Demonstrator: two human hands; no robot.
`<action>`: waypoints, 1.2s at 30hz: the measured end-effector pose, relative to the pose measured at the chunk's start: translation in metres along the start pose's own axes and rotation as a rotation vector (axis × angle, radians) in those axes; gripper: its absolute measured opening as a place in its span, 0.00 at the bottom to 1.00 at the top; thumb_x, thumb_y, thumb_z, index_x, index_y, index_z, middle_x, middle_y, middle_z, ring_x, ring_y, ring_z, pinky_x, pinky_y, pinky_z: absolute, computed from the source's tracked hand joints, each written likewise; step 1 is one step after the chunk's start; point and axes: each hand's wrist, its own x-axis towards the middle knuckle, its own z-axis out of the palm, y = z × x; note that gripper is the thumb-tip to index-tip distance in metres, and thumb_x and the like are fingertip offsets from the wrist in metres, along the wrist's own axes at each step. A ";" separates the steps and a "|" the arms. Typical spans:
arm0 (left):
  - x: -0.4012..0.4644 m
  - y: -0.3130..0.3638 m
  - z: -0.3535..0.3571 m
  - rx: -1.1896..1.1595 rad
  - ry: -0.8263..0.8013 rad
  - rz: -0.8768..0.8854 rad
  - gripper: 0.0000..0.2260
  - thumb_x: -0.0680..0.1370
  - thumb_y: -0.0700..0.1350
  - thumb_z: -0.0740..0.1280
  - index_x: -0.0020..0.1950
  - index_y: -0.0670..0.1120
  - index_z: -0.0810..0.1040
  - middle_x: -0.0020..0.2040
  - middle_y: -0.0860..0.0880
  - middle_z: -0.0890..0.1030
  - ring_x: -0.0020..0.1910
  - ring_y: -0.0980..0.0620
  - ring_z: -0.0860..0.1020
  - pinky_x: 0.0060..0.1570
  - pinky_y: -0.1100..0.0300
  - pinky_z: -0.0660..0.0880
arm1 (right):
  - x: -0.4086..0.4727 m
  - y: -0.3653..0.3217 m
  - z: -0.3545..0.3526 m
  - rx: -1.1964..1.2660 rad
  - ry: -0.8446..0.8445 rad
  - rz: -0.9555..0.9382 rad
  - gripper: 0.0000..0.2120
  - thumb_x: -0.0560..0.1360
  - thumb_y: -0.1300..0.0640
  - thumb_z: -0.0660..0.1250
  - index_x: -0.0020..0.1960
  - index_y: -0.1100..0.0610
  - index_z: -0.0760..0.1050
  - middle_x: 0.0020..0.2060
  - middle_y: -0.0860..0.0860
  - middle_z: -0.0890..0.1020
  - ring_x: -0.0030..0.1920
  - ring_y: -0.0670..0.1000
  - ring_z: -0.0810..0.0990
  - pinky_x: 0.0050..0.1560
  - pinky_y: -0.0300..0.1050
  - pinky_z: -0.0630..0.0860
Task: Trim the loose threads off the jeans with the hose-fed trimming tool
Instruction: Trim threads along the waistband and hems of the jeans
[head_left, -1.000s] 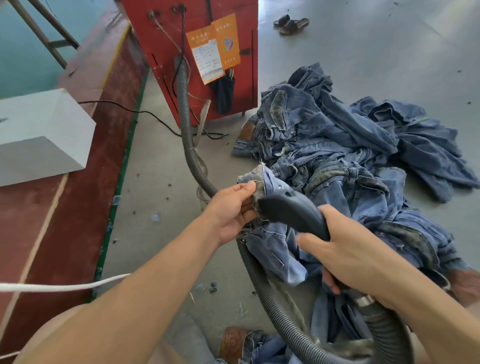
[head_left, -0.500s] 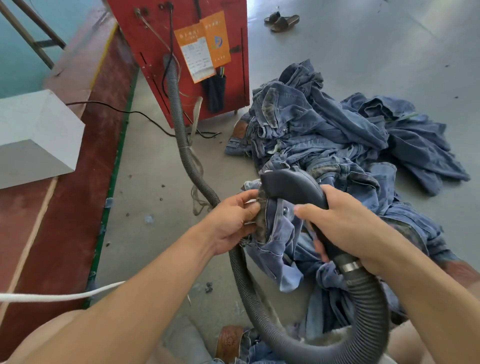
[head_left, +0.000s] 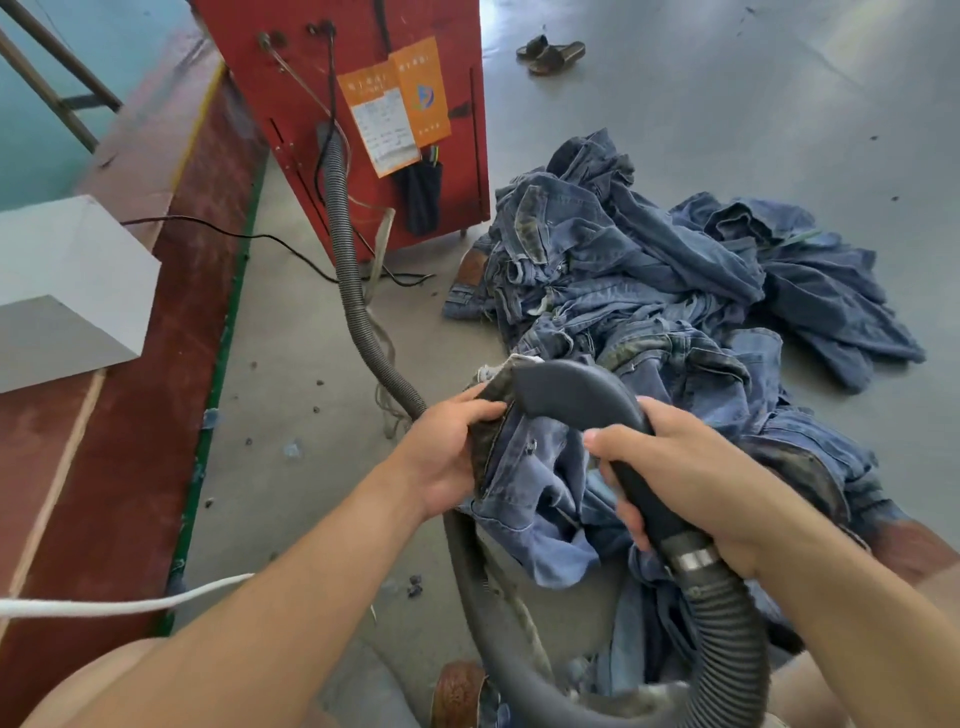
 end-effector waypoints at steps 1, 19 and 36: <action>-0.001 -0.001 -0.001 0.024 -0.019 0.007 0.17 0.83 0.34 0.58 0.58 0.45 0.86 0.49 0.41 0.85 0.42 0.47 0.84 0.41 0.56 0.82 | 0.005 0.000 0.001 0.040 0.038 -0.006 0.09 0.80 0.55 0.69 0.53 0.58 0.71 0.33 0.57 0.76 0.28 0.57 0.74 0.28 0.50 0.76; 0.001 0.015 -0.023 -0.059 -0.045 0.015 0.18 0.83 0.32 0.57 0.68 0.41 0.79 0.55 0.38 0.84 0.49 0.42 0.83 0.55 0.44 0.81 | 0.015 0.006 -0.021 0.196 0.186 -0.034 0.09 0.80 0.55 0.70 0.54 0.57 0.71 0.34 0.56 0.76 0.27 0.55 0.74 0.29 0.50 0.76; 0.012 0.030 -0.031 0.008 0.335 -0.089 0.15 0.89 0.46 0.54 0.73 0.50 0.73 0.66 0.40 0.81 0.62 0.39 0.80 0.58 0.38 0.77 | 0.022 0.011 -0.032 0.196 0.248 -0.076 0.11 0.80 0.56 0.70 0.56 0.58 0.70 0.33 0.54 0.77 0.27 0.54 0.75 0.28 0.50 0.77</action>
